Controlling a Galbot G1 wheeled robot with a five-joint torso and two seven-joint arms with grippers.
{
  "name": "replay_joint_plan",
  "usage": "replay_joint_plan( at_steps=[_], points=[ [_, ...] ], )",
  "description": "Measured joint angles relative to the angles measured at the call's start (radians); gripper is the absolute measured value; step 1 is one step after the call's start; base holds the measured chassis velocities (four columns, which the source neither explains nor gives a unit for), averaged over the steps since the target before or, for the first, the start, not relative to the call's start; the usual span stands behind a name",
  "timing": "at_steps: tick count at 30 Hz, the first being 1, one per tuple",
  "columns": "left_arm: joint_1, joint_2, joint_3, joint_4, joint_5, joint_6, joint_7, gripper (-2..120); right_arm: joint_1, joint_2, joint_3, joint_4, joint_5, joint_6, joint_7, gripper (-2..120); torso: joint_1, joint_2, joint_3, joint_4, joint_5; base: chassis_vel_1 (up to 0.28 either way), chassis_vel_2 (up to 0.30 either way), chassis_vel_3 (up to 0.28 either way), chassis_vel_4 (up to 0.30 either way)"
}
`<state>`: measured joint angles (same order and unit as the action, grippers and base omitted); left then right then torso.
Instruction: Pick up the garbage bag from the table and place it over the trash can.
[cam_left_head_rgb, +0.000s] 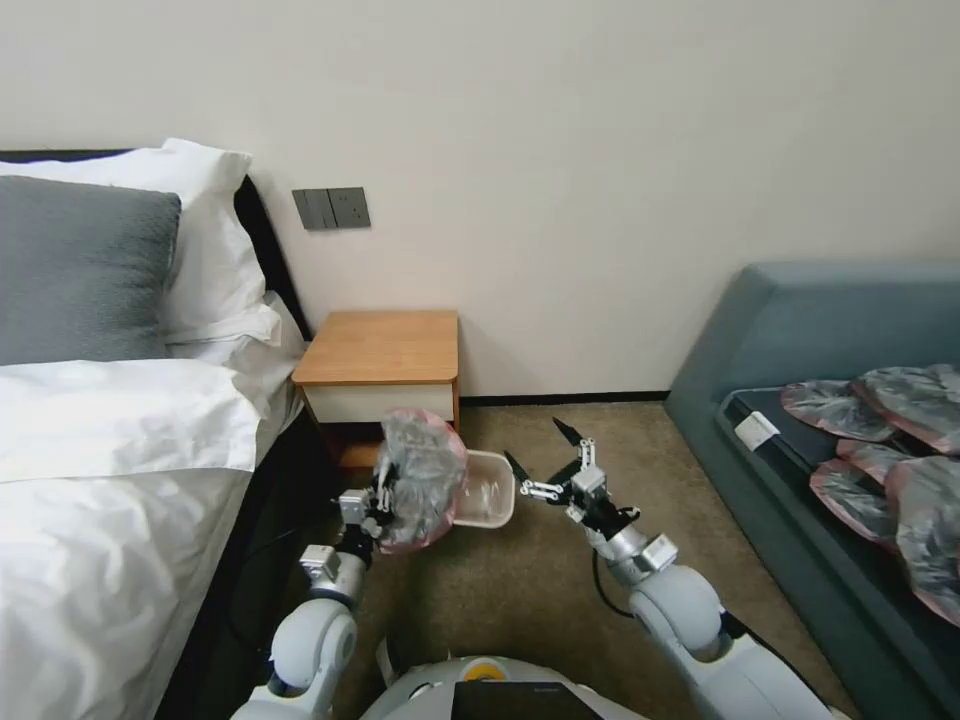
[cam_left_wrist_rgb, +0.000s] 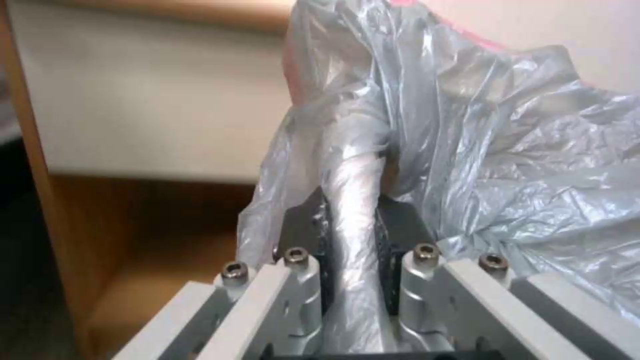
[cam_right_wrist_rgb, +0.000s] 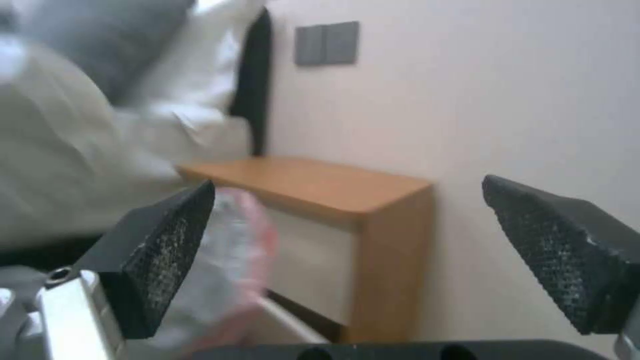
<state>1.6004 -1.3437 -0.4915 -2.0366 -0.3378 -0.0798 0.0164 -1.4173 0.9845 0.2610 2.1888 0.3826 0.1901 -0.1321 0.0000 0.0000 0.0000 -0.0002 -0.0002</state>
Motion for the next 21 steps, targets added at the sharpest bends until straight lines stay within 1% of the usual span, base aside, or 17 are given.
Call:
replay_joint_plan(
  at_steps=[1, 2, 3, 5, 6, 7, 8, 9, 10, 12, 13, 15, 16, 17, 19, 20, 21],
  points=[
    [0.001, 0.000, -0.004, 0.004, -0.004, -0.024, 0.006, 9, 0.023, -0.018, -0.023, 0.026, 0.070, -0.042, 0.003, 100, 0.000, 0.000, 0.000, 0.0007, 0.0004, 0.000, 0.000, 0.000, 0.000],
    [0.001, 0.000, -0.004, 0.004, -0.004, -0.024, 0.006, 9, 0.023, -0.018, -0.023, 0.026, 0.070, -0.042, 0.003, 100, 0.000, 0.000, 0.000, 0.0007, 0.0004, 0.000, 0.000, 0.000, 0.000],
    [-0.006, 0.003, 0.001, 0.010, -0.011, -0.046, 0.011, 9, 0.048, -0.043, -0.040, 0.068, 0.156, -0.099, 0.019, 100, 0.000, 0.000, 0.000, 0.0014, 0.0002, 0.000, 0.000, 0.000, 0.000],
    [-0.024, 0.010, 0.016, 0.023, -0.023, -0.066, 0.022, 9, 0.070, -0.074, -0.045, 0.123, 0.265, -0.185, 0.049, 100, 0.000, 0.000, 0.000, -0.0004, -0.0004, 0.000, 0.000, 0.000, 0.000],
    [-0.024, 0.010, 0.016, 0.023, -0.023, -0.066, 0.022, 9, 0.070, -0.074, -0.045, 0.123, 0.265, -0.185, 0.049, 100, 0.000, 0.000, 0.000, -0.0004, -0.0004, 0.000, 0.000, 0.000, 0.000],
    [-0.025, 0.011, 0.023, 0.030, -0.028, -0.079, 0.030, 9, 0.095, -0.097, -0.046, 0.138, 0.331, -0.237, 0.052, 100, 0.000, 0.000, 0.000, -0.0003, 0.0002, 0.000, 0.000, 0.000, 0.000],
    [-0.025, 0.010, 0.025, 0.034, -0.031, -0.089, 0.038, 9, 0.113, -0.114, -0.049, 0.137, 0.362, -0.259, 0.042, 100, 0.000, 0.000, 0.000, -0.0004, 0.0002, 0.000, 0.000, 0.000, 0.000],
    [-0.023, 0.007, 0.025, 0.042, -0.034, -0.110, 0.052, 9, 0.140, -0.139, -0.056, 0.123, 0.392, -0.277, 0.010, 100, 0.000, 0.000, 0.000, 0.0000, 0.0001, 0.000, 0.000, 0.000, 0.000],
    [-0.023, 0.007, 0.025, 0.042, -0.034, -0.110, 0.052, 9, 0.140, -0.139, -0.056, 0.123, 0.392, -0.277, 0.010, 100, 0.000, 0.000, 0.000, 0.0000, 0.0001, 0.000, 0.000, 0.000, 0.000],
    [-0.022, 0.003, 0.021, 0.052, -0.042, -0.139, 0.075, 9, 0.190, -0.178, -0.075, 0.084, 0.418, -0.293, -0.035, 100, 0.000, 0.000, 0.000, 0.0004, 0.0002, 0.000, 0.000, 0.000, 0.000],
    [-0.022, 0.003, 0.021, 0.052, -0.042, -0.139, 0.075, 9, 0.190, -0.178, -0.075, 0.084, 0.418, -0.293, -0.035, 100, 0.000, 0.000, 0.000, 0.0004, 0.0002, 0.000, 0.000, 0.000, 0.000],
    [-0.024, 0.000, 0.014, 0.058, -0.057, -0.161, 0.105, 9, 0.262, -0.212, -0.110, 0.030, 0.459, -0.306, -0.057, 100, 0.000, 0.000, 0.000, 0.0004, 0.0004, 0.000, 0.000, 0.000, 0.000],
    [-0.024, 0.000, 0.014, 0.058, -0.057, -0.161, 0.105, 9, 0.262, -0.212, -0.110, 0.030, 0.459, -0.306, -0.057, 100, 0.000, 0.000, 0.000, 0.0004, 0.0004, 0.000, 0.000, 0.000, 0.000],
    [-0.027, -0.002, 0.007, 0.061, -0.064, -0.172, 0.119, 9, 0.313, -0.227, -0.140, -0.003, 0.493, -0.314, -0.062, 100, 0.000, 0.000, 0.000, 0.0003, 0.0002, 0.000, 0.000, 0.000, 0.000],
    [-0.030, -0.004, -0.001, 0.064, -0.068, -0.180, 0.131, 9, 0.355, -0.235, -0.169, -0.030, 0.517, -0.317, -0.066, 100, 0.000, 0.000, 0.000, 0.0003, 0.0002, 0.000, 0.000, 0.000, 0.000],
    [-0.034, -0.005, -0.011, 0.067, -0.075, -0.189, 0.146, 9, 0.405, -0.237, -0.209, -0.063, 0.548, -0.318, -0.084, 100, 0.000, 0.000, 0.000, 0.0001, 0.0002, 0.000, 0.000, 0.000, 0.000],
    [-0.034, -0.005, -0.011, 0.067, -0.075, -0.189, 0.146, 9, 0.405, -0.237, -0.209, -0.063, 0.548, -0.318, -0.084, 100, 0.000, 0.000, 0.000, 0.0001, 0.0002, 0.000, 0.000, 0.000, 0.000]
  ],
)
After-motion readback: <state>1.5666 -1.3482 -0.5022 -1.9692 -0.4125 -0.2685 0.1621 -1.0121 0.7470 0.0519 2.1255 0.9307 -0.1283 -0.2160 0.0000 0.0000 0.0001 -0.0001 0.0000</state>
